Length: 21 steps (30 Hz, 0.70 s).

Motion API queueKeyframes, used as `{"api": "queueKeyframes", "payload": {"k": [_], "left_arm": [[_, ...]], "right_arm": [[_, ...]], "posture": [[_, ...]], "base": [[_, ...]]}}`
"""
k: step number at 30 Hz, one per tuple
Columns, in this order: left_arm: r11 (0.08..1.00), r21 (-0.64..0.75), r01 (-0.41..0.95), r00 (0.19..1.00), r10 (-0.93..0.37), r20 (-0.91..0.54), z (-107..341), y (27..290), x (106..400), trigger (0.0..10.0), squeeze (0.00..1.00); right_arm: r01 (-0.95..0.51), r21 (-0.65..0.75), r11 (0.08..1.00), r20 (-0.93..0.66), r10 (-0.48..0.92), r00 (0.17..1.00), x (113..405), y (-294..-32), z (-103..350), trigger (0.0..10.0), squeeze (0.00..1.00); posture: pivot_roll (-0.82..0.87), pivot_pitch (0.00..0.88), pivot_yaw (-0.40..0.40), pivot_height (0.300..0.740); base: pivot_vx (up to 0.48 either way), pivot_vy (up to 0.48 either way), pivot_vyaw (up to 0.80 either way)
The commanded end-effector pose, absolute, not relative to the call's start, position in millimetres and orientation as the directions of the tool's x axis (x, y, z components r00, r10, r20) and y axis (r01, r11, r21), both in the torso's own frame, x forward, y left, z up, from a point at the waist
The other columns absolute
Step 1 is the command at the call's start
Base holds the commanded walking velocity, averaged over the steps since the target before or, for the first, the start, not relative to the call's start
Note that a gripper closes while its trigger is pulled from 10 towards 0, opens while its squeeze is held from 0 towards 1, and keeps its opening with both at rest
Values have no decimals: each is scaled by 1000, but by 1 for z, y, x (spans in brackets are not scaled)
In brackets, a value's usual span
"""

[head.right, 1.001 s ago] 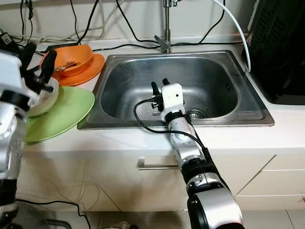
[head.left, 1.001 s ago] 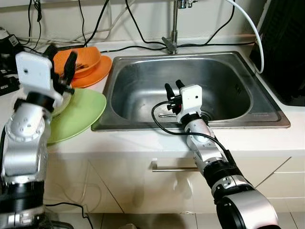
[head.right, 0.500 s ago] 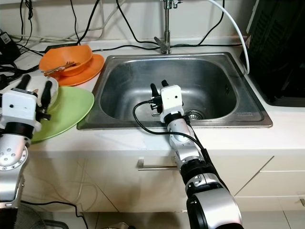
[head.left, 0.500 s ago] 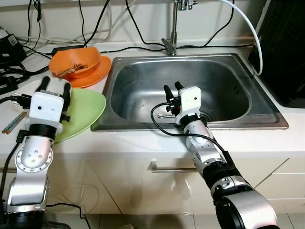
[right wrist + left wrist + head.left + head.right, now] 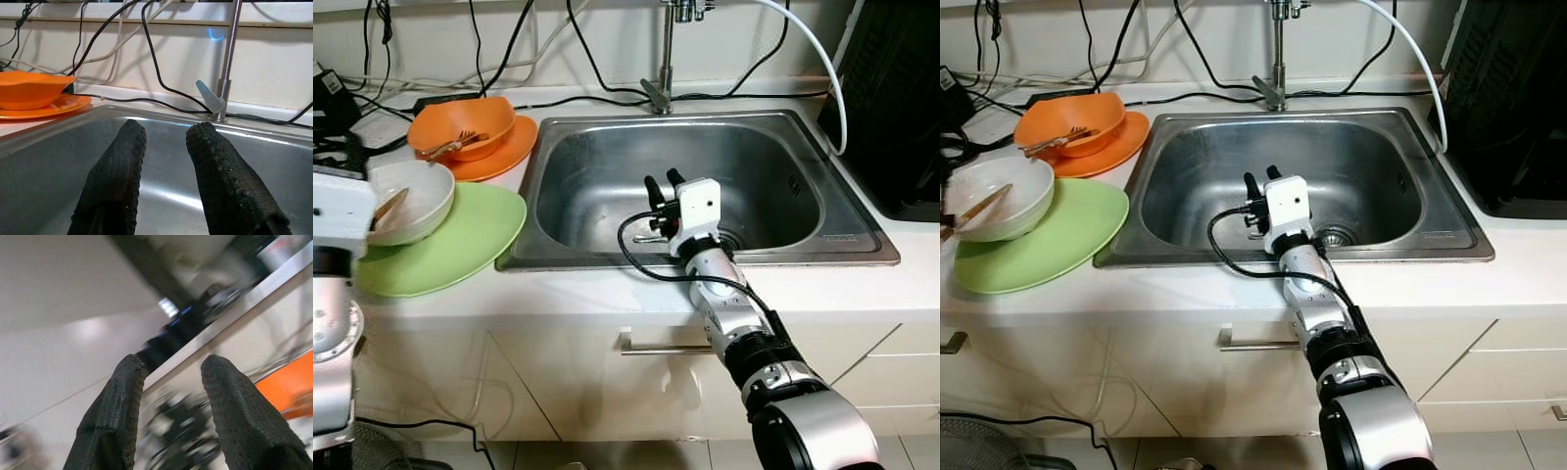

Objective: Kitchen organization

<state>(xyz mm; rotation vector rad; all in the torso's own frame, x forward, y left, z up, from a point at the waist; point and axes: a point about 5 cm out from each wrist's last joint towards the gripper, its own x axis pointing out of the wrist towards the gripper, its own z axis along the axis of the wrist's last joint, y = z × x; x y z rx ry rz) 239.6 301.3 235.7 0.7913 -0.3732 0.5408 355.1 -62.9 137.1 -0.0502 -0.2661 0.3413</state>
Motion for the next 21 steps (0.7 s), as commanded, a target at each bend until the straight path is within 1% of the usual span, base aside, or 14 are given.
{"api": "queueKeyframes", "payload": {"k": [1, 2, 6, 8, 12, 13, 14, 18, 21], "left_arm": [[488, 567, -664, 747, 399, 532, 242, 314, 231, 10000, 0], [488, 567, -664, 747, 399, 532, 242, 314, 231, 10000, 0], [374, 616, -693, 715, 463, 523, 237, 321, 227, 10000, 0], [335, 629, -701, 702, 479, 527, 235, 321, 226, 10000, 0], [299, 611, -733, 658, 536, 528, 231, 321, 222, 10000, 0], [299, 611, -733, 658, 536, 528, 231, 321, 222, 10000, 0], [286, 606, -742, 640, 570, 515, 225, 321, 220, 10000, 0], [278, 608, -744, 631, 593, 501, 219, 317, 219, 10000, 0], [247, 602, -759, 600, 623, 502, 215, 314, 217, 10000, 0]], "right_arm": [[-351, -66, 934, 150, 357, 922, 346, -56, 112, 10000, 0], [-351, -66, 934, 150, 357, 922, 346, -56, 112, 10000, 0], [-351, -63, 934, 149, 356, 922, 346, -56, 112, 10000, 0], [-350, -63, 935, 148, 356, 923, 346, -57, 112, 10000, 0], [-349, -64, 935, 148, 355, 923, 346, -57, 112, 10000, 0], [-349, -64, 935, 148, 355, 923, 346, -57, 112, 10000, 0], [-350, -58, 935, 154, 355, 922, 346, -57, 112, 10000, 0], [-354, -50, 934, 167, 357, 919, 346, -57, 113, 10000, 0], [-352, -46, 935, 173, 354, 919, 346, -57, 114, 10000, 0]], "posture": [[326, 40, 81, 740], [326, 40, 81, 740], [323, 45, 79, 740], [322, 46, 80, 740], [317, 42, 80, 740], [317, 42, 80, 740], [315, 39, 79, 740], [312, 39, 80, 740], [309, 39, 81, 740]], "base": [[0, 0, 0], [0, 0, 0], [0, 0, 0], [0, 0, 0], [0, 0, 0], [0, 0, 0], [0, 0, 0], [0, 0, 0], [0, 0, 0]]}}
